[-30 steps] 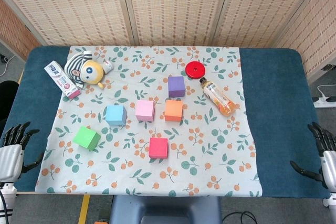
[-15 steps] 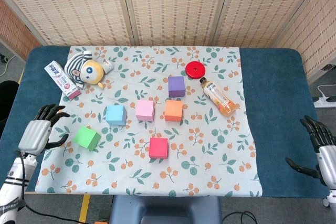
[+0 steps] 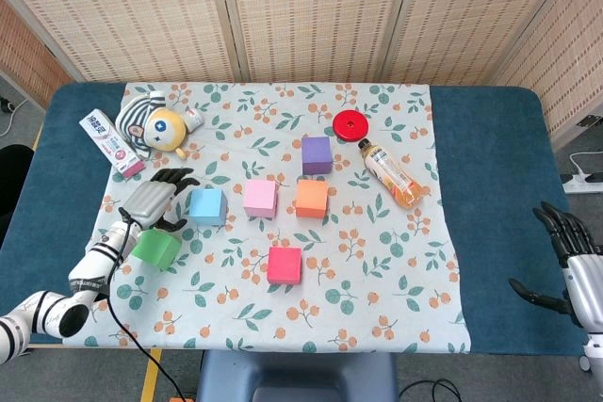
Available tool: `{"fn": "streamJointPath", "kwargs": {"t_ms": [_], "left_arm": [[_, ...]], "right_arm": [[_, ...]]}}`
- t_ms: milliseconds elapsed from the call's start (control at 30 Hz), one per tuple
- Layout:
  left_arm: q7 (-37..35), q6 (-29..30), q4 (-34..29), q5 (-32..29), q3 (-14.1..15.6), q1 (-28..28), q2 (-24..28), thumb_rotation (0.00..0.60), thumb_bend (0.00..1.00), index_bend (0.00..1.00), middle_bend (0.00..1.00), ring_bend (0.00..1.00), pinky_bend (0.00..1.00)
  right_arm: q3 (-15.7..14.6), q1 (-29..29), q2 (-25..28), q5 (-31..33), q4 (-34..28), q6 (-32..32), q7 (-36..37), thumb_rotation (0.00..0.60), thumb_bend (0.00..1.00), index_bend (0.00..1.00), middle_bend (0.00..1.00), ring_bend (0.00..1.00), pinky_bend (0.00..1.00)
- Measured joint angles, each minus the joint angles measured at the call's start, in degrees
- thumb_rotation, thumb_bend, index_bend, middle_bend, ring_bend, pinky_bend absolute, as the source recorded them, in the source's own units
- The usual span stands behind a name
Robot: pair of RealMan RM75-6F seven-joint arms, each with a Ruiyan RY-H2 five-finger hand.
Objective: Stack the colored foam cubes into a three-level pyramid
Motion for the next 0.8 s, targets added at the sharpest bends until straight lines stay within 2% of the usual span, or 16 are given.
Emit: {"fn": "streamJointPath", "kwargs": {"t_ms": [167, 333, 533, 633, 800], "left_arm": [[0.4, -2.9, 1.7, -3.0, 0.3, -2.5, -1.8, 0.6, 0.33, 0.13, 0.0, 0.0, 0.03], [2.1, -4.0, 4.9, -5.7, 0.9, -4.2, -4.5, 0.6, 0.32, 0.19, 0.02, 0.01, 0.05], [4.0, -3.6, 8.5, -9.5, 1.2, -5.7, -7.7, 0.6, 0.32, 0.29, 0.16, 0.14, 0.11], [4.7, -2.7, 9.2, -10.4, 1.3, -6.0, -8.6, 0.6, 0.32, 0.4, 0.3, 0.27, 0.16], [5.1, -1.4, 9.4, -11.6, 0.6, -6.5, -8.7, 0.6, 0.32, 0.42, 0.32, 0.29, 0.17]], "right_arm": [[0.0, 0.2, -0.2, 0.3, 0.3, -0.4, 0.4, 0.6, 0.0, 0.0, 0.0, 0.0, 0.0], [-0.1, 0.4, -0.6, 0.6, 0.7, -0.7, 0.7, 0.6, 0.0, 0.0, 0.0, 0.0, 0.0], [-0.1, 0.5, -0.6, 0.9, 0.7, -0.8, 0.6, 0.6, 0.0, 0.0, 0.0, 0.0, 0.0], [-0.1, 0.5, -0.6, 1.1, 0.7, -0.8, 0.5, 0.6, 0.0, 0.0, 0.0, 0.0, 0.0], [0.0, 0.6, -0.6, 1.3, 0.8, -1.0, 0.4, 0.6, 0.0, 0.0, 0.0, 0.0, 0.0]]}}
